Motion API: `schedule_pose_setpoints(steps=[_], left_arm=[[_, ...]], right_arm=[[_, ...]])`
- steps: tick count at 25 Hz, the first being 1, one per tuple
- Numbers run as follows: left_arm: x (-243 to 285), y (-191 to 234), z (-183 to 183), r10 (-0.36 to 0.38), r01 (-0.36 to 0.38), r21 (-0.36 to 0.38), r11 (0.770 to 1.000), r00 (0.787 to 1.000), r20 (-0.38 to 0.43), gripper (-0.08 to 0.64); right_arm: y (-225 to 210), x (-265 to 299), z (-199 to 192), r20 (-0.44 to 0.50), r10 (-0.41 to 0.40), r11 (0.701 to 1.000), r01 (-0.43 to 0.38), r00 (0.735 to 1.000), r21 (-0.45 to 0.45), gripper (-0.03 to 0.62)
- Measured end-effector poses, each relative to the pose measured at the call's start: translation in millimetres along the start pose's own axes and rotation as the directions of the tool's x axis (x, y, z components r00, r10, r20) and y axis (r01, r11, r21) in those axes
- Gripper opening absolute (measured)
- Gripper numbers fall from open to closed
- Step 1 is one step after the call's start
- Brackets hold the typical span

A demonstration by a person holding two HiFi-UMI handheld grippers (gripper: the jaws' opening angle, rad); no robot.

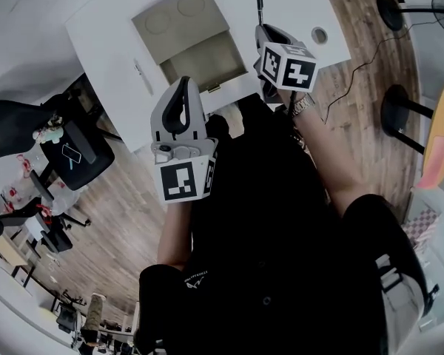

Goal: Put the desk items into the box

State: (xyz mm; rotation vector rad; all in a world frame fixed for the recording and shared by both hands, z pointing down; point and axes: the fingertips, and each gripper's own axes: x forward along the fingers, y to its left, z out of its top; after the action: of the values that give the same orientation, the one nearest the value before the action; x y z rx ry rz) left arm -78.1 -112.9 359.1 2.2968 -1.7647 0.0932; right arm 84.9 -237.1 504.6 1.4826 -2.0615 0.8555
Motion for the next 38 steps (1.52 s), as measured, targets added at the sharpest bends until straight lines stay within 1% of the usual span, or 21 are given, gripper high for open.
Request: schedule_pose_setpoints(steps=[9,18,22,28,34,38], left_arm=[[-36,1,6,-0.044,0.044,0.018,0.999,0.999,0.027,0.008],[-61,-6,12,-0.069,0.068,0.025,0.997,0.996,0.053,0.008],[-68,-8,17,-0.078,0.076,0.04,0.996,0.995,0.066,0.008],[-78,-10,23,-0.092,0.089,0.044,0.995,0.992,0.082,0.008],[-81,-20,28,-0.131,0.125,0.063,0.99,0.987,0.092,0.008],[-84,-24,31,-0.143,0.136,0.074,0.988,0.984,0.108,0.008]], right_arm=[[21,-61,17,0.141,0.001,1.0,-0.002,0.99,0.003,0.04],[46,-124,39,0.273,0.041,0.998,-0.026,0.961,-0.057,0.04],[60,-148,47,0.321,0.062,0.994,-0.03,0.945,-0.101,0.04],[80,-186,49,0.371,0.122,0.979,-0.05,0.92,-0.198,0.04],[92,-220,53,0.414,0.196,0.97,-0.116,0.889,-0.212,0.04],[97,-237,55,0.436,0.244,0.959,-0.148,0.866,-0.243,0.04]])
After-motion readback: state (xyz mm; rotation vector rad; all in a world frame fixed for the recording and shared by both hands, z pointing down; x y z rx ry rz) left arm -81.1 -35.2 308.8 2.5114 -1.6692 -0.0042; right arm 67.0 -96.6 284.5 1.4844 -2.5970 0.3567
